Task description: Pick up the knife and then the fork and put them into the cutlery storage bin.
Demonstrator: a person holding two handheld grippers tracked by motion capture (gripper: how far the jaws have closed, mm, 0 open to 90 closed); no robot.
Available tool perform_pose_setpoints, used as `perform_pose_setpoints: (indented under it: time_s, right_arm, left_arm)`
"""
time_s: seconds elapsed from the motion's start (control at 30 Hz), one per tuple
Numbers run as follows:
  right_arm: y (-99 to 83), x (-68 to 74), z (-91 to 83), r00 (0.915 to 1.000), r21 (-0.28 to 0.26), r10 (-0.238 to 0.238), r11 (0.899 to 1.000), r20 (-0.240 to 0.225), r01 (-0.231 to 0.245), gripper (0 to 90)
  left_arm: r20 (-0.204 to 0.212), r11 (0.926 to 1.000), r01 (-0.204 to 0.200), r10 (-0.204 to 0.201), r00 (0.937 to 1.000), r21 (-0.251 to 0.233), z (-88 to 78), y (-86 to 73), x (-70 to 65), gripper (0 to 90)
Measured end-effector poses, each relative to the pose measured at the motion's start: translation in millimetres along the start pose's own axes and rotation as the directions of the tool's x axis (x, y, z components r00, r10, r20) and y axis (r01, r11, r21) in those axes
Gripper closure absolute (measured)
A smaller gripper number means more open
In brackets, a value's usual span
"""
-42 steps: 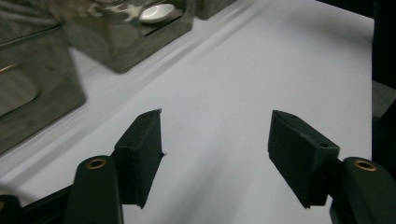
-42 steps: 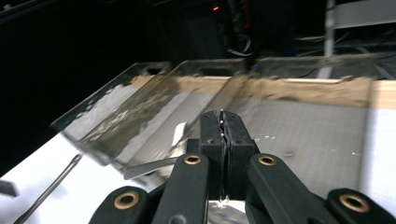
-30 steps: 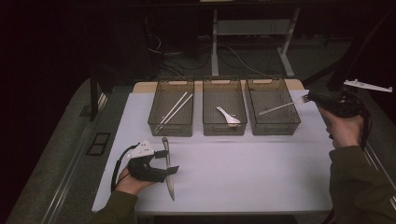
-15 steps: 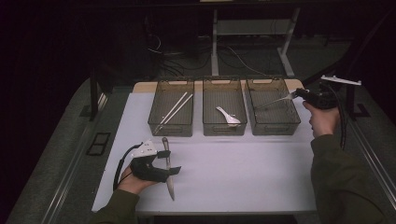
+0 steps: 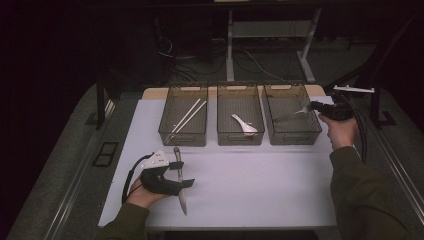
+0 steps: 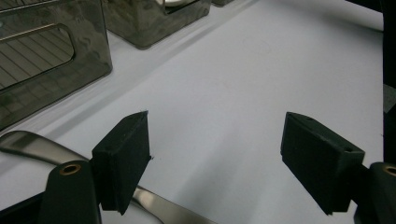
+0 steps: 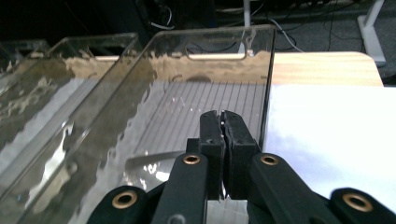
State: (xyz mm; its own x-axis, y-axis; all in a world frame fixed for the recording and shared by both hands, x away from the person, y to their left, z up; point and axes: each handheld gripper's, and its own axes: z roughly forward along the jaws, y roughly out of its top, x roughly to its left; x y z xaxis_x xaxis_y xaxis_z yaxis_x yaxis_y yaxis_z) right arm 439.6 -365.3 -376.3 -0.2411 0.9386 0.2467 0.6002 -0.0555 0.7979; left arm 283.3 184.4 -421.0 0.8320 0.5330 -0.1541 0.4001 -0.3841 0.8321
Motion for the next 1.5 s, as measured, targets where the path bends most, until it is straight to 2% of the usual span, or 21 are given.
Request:
perform_pose_setpoints:
  time_s: [0.37,0.53,0.77,0.87,0.9,1.07,1.3,1.5]
  right_arm:
    - [-20.1,-4.4,-18.4,0.9975,0.06,-0.033,0.998,-0.062,0.036,80.2]
    - [-22.8,-5.9,-27.5,0.9956,0.065,-0.043,0.997,-0.083,0.048,72.9]
    - [-21.2,-9.3,-35.0,0.9933,0.056,-0.028,0.998,-0.112,0.034,63.5]
    - [-22.1,-10.0,-40.4,0.9914,0.068,-0.027,0.997,-0.128,0.035,69.1]
    - [-23.0,-10.4,-42.2,0.9911,0.075,-0.028,0.996,-0.13,0.038,75.5]
    - [-30.0,-9.9,-49.3,0.9899,0.097,-0.064,0.992,-0.126,0.077,89.2]
    - [-42.8,-6.8,-46.7,0.9887,0.142,-0.098,0.983,-0.113,0.114,89.7]
    - [-41.9,0.0,-50.4,0.9856,0.11,-0.102,0.987,-0.135,0.118,89.7]
  left_arm:
    - [0.004,1.0,-0.001,0.001,1.0,0.003,2.0,1.1,-1.7,23.1]
    - [0.005,1.0,-0.001,0.001,1.0,0.003,2.2,1.3,-1.7,23.1]
    - [0.008,1.0,0.001,-0.001,1.0,0.001,1.6,1.0,-0.9,22.9]
    - [0.011,1.0,0.004,-0.004,0.9999,0.002,2.0,0.8,-0.6,22.4]
    - [0.012,1.0,0.005,-0.005,0.9999,0.003,2.5,0.7,-0.5,22.0]
    - [0.015,0.9999,0.011,-0.011,0.9998,0.004,3.8,-0.2,-0.8,17.5]
    - [0.01,0.9998,0.021,-0.021,0.9997,0.0,3.0,-0.8,0.1,15.7]
    - [0.005,0.9997,0.023,-0.023,0.9997,-0.004,2.0,-1.4,1.3,15.1]
